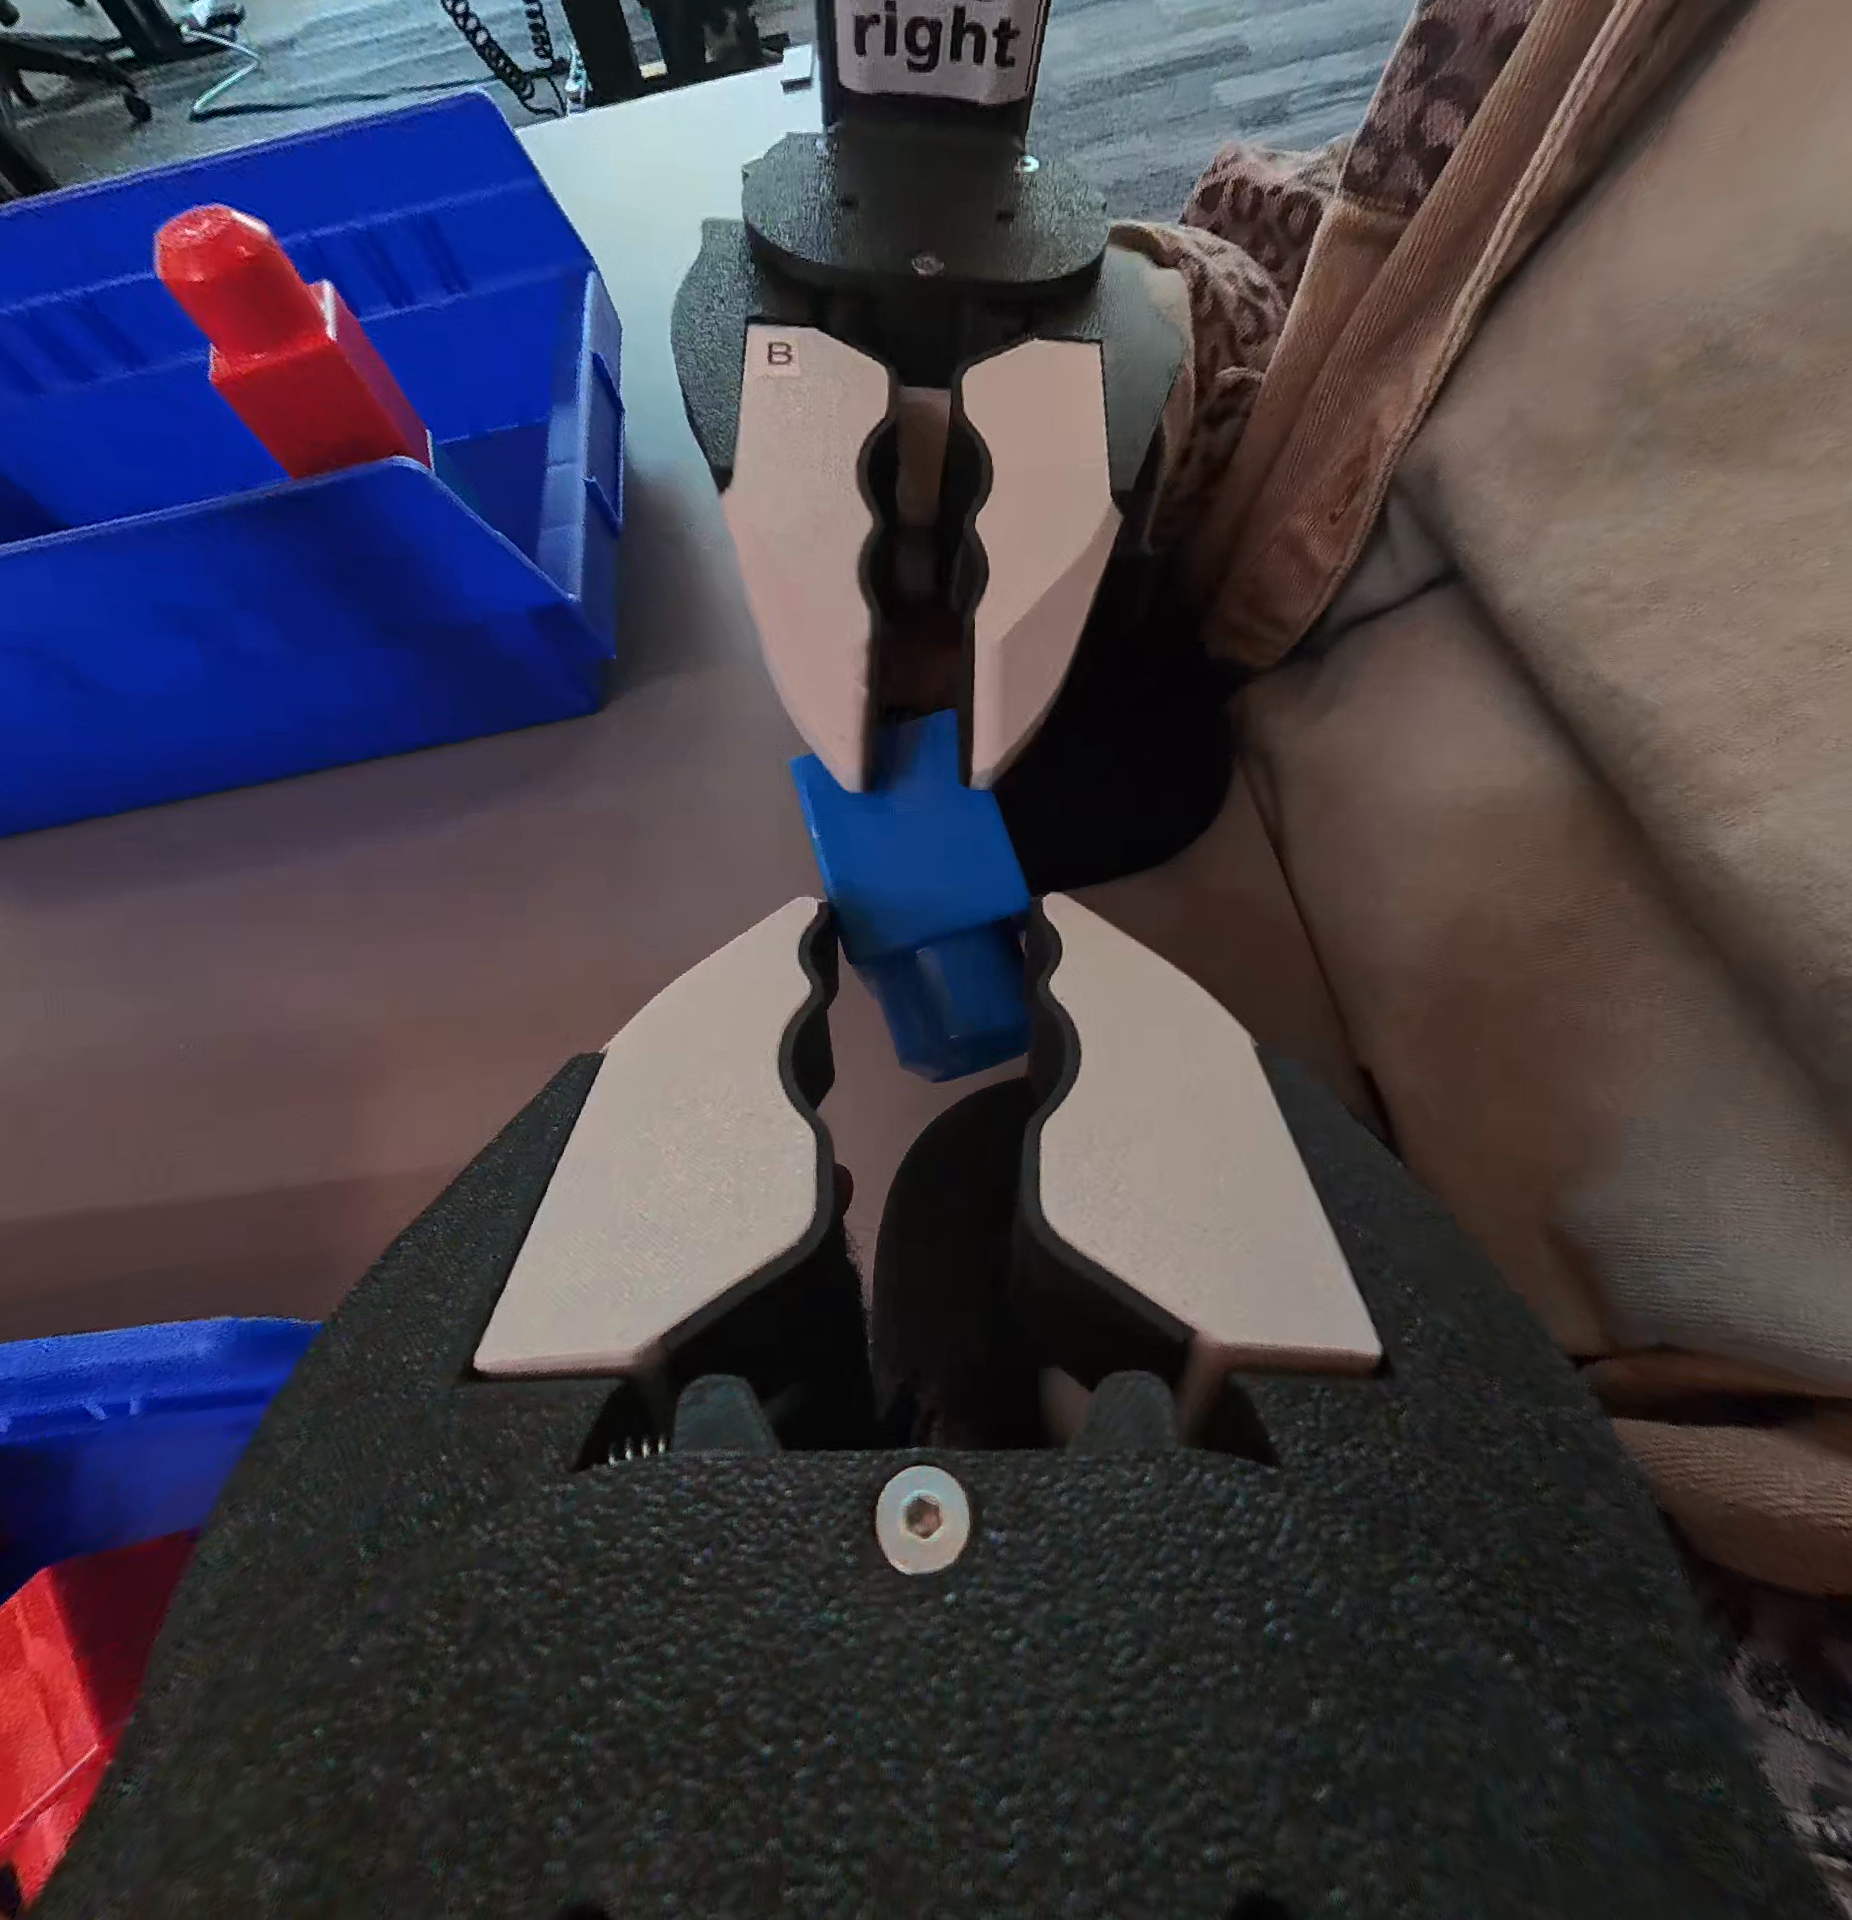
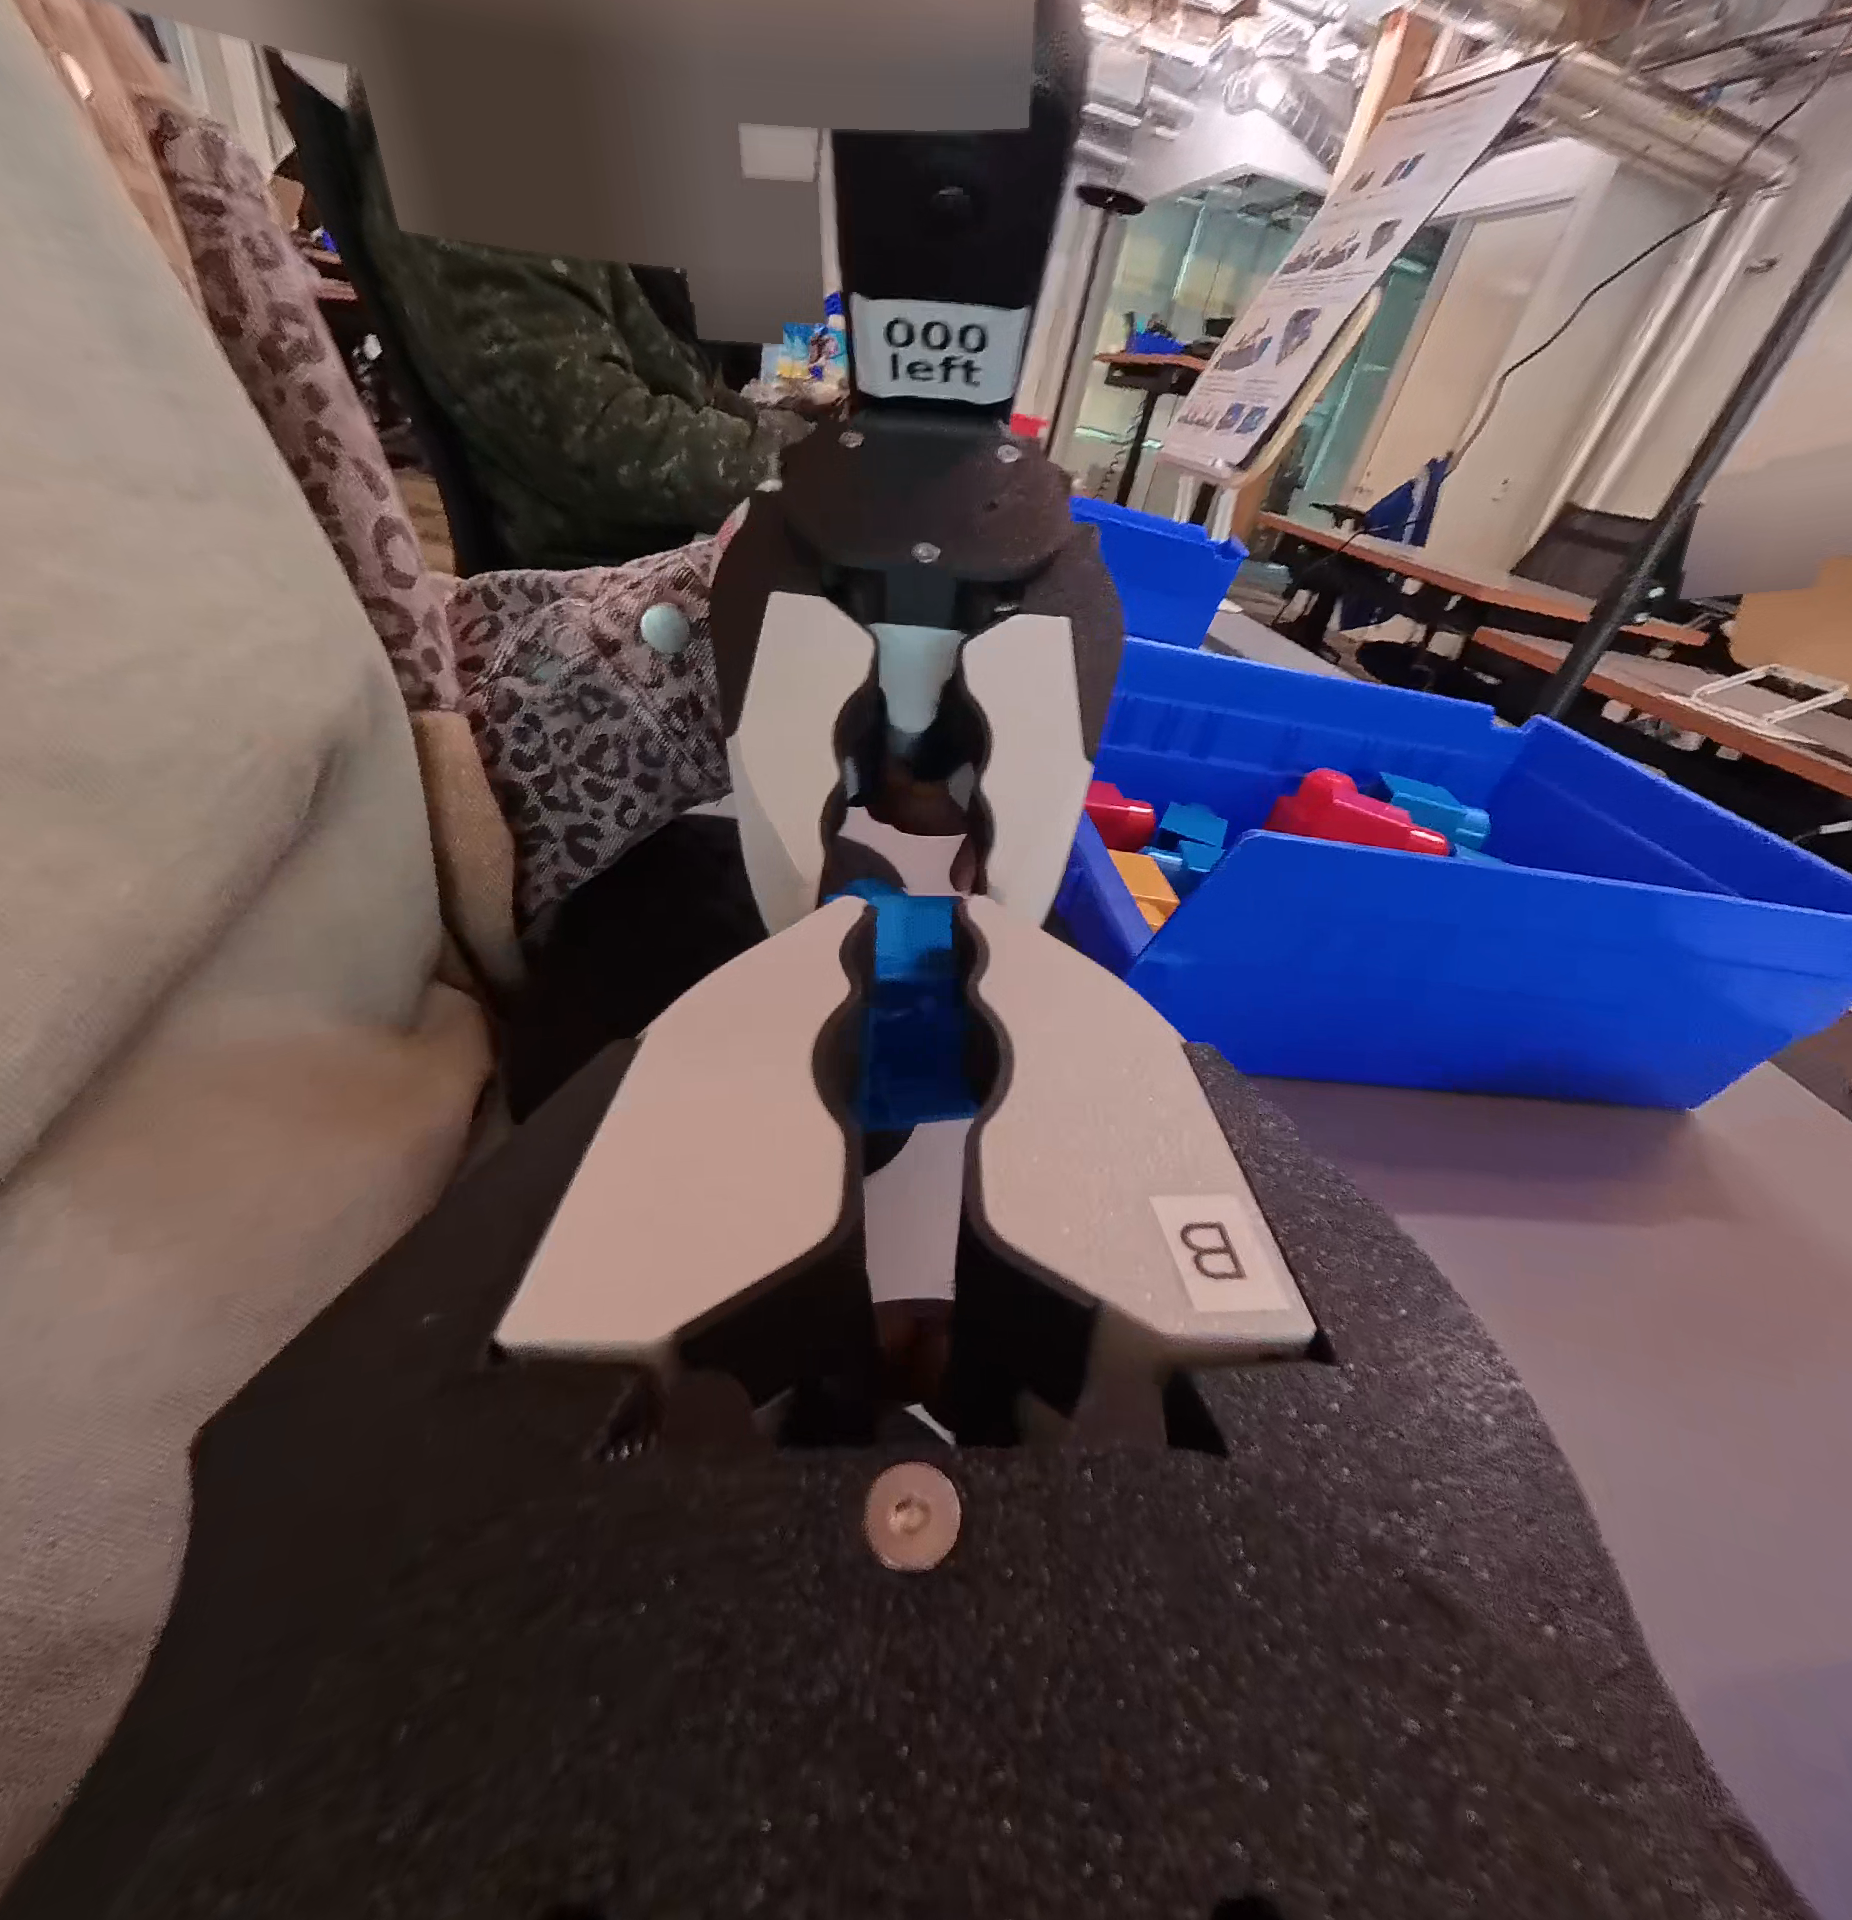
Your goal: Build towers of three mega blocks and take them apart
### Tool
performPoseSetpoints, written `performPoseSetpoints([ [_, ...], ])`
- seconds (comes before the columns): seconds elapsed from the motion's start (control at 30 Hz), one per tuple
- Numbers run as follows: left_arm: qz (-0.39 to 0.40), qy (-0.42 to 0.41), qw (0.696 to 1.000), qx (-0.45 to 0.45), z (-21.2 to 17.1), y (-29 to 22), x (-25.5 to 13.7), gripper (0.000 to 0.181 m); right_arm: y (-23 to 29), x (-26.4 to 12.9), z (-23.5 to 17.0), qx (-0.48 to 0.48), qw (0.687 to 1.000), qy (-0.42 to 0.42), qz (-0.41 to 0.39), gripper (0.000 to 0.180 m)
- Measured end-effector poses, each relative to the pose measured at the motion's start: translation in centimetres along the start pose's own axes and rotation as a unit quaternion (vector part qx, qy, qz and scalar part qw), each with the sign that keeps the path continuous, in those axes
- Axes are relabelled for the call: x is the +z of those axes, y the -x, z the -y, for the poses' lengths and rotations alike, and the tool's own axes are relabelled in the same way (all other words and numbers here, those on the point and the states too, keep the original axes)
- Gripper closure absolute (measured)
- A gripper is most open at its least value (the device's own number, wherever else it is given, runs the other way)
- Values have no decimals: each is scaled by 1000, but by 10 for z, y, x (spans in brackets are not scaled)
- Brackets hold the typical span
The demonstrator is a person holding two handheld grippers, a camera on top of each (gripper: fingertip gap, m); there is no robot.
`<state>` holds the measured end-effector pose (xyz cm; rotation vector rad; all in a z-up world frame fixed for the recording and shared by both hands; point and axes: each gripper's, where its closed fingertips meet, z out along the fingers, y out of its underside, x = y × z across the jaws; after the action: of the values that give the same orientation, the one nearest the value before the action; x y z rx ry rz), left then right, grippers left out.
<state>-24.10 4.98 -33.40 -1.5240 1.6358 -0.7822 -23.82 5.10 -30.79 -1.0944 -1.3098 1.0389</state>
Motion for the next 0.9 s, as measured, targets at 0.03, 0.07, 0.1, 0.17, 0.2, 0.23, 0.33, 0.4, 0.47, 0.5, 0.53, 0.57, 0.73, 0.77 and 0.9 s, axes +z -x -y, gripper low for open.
performPoseSetpoints([
  [0.03, 0, -1, 1000, 0, 0, -1, -2, 146, -3, -2, 2, 2, 1000, -7, -9, 159],
  [0.07, 1, -4, 1000, 3, 0, -1, -3, 146, -6, -4, 3, 7, 1000, -14, -13, 147],
  [0.1, 4, -11, 1000, 7, 2, -1, -4, 146, -7, -5, 4, 17, 1000, -19, -13, 135],
  [0.17, 0, -30, 999, 13, 8, -3, -7, 146, -5, -5, 3, 36, 999, -17, 3, 125],
  [0.2, -1, -37, 999, 14, 10, -3, -8, 146, -2, -4, 1, 40, 999, -10, 14, 124],
  [0.23, 0, -38, 999, 15, 11, -3, -9, 146, 1, -2, -1, 41, 999, -3, 24, 123],
  [0.33, -4, -24, 1000, 19, 9, -5, -7, 146, 5, 0, -4, 35, 999, 11, 34, 134],
  [0.4, -11, -24, 999, 23, 10, -7, -5, 146, 4, -1, -3, 36, 999, 8, 31, 146],
  [0.47, -11, -28, 999, 27, 12, -8, -5, 146, 5, -2, -2, 37, 999, 2, 33, 146],
  [0.5, -9, -29, 999, 28, 13, -8, -5, 146, 4, -3, -1, 34, 999, 2, 31, 146],
  [0.53, -5, -30, 999, 26, 14, -7, -6, 146, 3, -3, -1, 31, 999, 2, 25, 146],
  [0.57, 6, -32, 999, 19, 14, -3, -7, 147, 1, -4, 1, 26, 1000, -2, 14, 147],
  [0.73, 106, -56, 993, -17, 16, 27, -32, 132, -19, -13, 10, 14, 998, -30, -48, 147],
  [0.77, 147, -60, 987, -30, 15, 41, -43, 138, -21, -14, 11, 13, 998, -35, -54, 147],
  [0.9, 328, -13, 934, -140, -24, 106, -97, 137, -21, -15, 14, 20, 997, -44, -52, 147],
])
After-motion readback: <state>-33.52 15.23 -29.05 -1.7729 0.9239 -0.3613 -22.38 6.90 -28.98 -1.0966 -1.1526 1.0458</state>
